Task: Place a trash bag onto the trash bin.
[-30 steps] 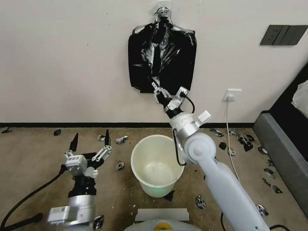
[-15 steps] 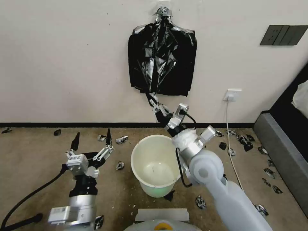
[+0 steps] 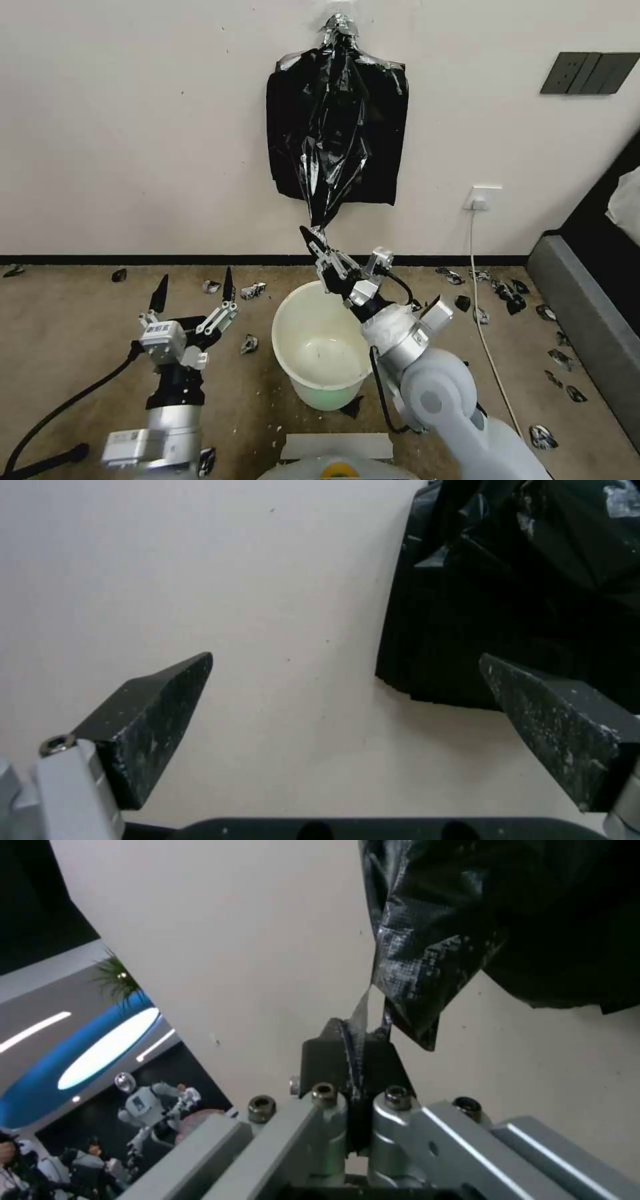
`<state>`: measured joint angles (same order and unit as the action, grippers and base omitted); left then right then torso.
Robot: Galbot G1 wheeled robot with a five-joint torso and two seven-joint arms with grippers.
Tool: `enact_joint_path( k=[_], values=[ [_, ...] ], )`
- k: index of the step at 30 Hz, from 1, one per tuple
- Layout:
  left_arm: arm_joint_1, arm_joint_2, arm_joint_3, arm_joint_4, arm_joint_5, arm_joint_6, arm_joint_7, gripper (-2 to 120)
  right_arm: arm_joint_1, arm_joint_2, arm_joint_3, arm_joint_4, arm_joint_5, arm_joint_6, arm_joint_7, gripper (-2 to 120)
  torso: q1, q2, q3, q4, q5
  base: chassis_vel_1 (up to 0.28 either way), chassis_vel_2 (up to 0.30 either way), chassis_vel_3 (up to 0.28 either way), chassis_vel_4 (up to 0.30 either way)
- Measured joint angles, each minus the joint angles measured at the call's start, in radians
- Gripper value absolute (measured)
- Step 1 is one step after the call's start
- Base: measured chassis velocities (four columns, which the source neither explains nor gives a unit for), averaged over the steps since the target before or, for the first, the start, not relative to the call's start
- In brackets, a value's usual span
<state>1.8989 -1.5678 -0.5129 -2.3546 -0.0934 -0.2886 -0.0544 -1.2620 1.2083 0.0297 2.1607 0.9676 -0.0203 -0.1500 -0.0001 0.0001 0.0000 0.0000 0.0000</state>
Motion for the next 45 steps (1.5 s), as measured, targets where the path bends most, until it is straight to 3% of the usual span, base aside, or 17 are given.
enact_joint_path(
  k=[36, 45],
  values=[
    [-0.022, 0.022, 0.007, 0.011, -0.005, 0.005, 0.0, 100, -0.033, -0.033, -0.01, -0.006, -0.048, 0.028, -0.02, 0, 0.0, 0.0, 0.0, 0.0, 0.0, 0.0, 0.0, 0.0, 0.0],
    [-0.043, 0.069, 0.016, -0.016, -0.032, 0.031, -0.008, 100, 0.013, -0.022, 0.013, 0.024, -0.021, 0.027, 0.061, 0, 0.0, 0.0, 0.0, 0.0001, -0.0001, 0.0, 0.0, 0.0, 0.0]
  ],
)
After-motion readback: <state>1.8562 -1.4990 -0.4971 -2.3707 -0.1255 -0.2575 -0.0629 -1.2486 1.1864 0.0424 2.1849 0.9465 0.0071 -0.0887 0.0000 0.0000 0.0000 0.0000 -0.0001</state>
